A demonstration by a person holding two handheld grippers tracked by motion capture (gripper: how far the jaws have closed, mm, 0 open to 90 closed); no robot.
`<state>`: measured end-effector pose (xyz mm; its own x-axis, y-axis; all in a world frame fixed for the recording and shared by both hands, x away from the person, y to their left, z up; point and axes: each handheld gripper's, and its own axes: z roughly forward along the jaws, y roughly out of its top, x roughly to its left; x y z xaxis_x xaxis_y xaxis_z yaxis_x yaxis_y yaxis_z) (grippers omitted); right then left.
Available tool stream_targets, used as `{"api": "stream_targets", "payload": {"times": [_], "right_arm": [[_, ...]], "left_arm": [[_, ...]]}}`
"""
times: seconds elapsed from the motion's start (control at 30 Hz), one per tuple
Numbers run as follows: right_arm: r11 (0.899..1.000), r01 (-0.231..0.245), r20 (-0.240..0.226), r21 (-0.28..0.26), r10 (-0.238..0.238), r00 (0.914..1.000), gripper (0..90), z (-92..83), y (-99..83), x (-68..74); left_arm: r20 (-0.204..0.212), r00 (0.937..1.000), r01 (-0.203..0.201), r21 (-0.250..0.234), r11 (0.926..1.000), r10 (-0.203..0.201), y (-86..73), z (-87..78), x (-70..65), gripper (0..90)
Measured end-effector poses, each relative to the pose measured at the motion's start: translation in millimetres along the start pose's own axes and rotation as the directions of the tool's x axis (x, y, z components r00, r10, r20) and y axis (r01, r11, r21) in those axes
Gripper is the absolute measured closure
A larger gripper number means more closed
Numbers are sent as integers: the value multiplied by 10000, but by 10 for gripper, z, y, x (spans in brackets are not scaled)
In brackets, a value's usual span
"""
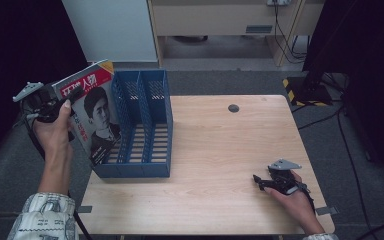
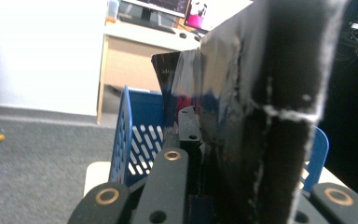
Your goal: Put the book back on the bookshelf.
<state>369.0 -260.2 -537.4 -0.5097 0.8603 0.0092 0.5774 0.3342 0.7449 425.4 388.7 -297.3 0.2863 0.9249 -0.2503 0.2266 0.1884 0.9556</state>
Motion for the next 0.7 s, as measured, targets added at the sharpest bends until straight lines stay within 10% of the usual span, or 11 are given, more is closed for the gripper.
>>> {"api": "stream_targets", "payload": {"times": [0.7], "right_arm": [[10000, -12, 31, -19, 12, 10000, 271, 1, -1, 2]], "left_arm": [[-20, 9986, -527, -912, 9944, 528, -319, 58, -13, 863]]}}
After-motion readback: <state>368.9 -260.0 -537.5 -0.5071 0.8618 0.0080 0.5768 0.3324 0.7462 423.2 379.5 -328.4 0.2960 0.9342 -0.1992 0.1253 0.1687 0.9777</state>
